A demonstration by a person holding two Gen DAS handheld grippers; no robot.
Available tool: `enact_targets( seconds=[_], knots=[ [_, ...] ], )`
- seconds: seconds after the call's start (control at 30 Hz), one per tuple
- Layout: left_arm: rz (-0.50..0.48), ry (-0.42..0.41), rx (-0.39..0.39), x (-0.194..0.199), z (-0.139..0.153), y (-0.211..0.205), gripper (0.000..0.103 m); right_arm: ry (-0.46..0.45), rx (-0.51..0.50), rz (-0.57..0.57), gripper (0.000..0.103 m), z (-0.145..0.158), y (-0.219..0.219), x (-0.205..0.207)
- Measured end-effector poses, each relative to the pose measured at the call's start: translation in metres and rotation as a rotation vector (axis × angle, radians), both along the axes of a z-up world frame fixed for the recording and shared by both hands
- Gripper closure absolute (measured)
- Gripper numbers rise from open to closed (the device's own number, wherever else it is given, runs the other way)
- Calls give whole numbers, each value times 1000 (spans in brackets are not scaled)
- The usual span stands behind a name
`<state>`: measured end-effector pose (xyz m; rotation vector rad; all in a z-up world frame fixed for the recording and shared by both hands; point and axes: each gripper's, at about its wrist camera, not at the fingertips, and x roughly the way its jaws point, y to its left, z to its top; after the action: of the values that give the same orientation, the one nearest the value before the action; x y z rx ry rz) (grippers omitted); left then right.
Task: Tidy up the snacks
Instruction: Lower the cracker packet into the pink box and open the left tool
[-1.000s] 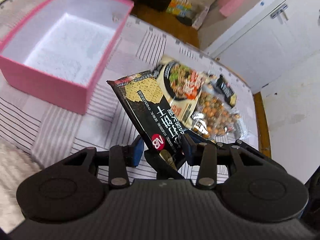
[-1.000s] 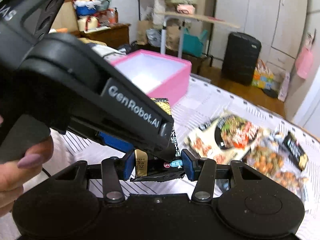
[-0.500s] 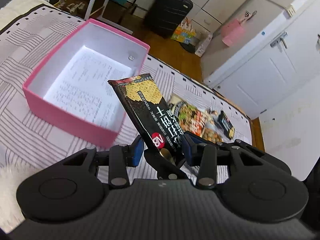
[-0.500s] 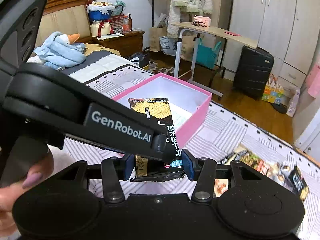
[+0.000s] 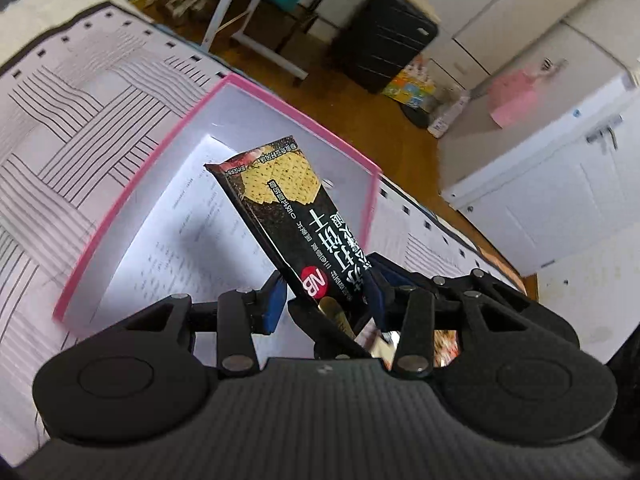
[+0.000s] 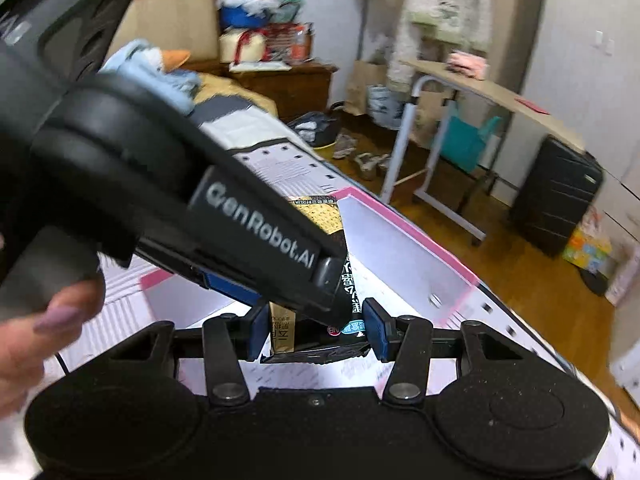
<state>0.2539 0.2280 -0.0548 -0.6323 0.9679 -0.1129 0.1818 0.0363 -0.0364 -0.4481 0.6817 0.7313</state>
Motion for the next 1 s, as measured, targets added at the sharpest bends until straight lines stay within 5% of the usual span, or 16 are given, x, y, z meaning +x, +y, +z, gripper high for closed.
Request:
enact_targets(
  seconds=[0.17, 0.5, 0.77, 1.0],
  knots=[
    [20, 55, -68, 43, -45, 12, 61, -106, -141, 82, 50, -37, 17, 21],
    [18, 140, -147, 92, -99, 7, 61, -101, -263, 128, 50, -67, 16, 54],
    [-22, 164, -88, 101, -106, -6, 63, -134, -275, 98, 53, -70, 25, 54],
    [-38, 114, 8, 83, -78, -9, 63, -100, -230, -5, 53, -40, 10, 25]
  ],
)
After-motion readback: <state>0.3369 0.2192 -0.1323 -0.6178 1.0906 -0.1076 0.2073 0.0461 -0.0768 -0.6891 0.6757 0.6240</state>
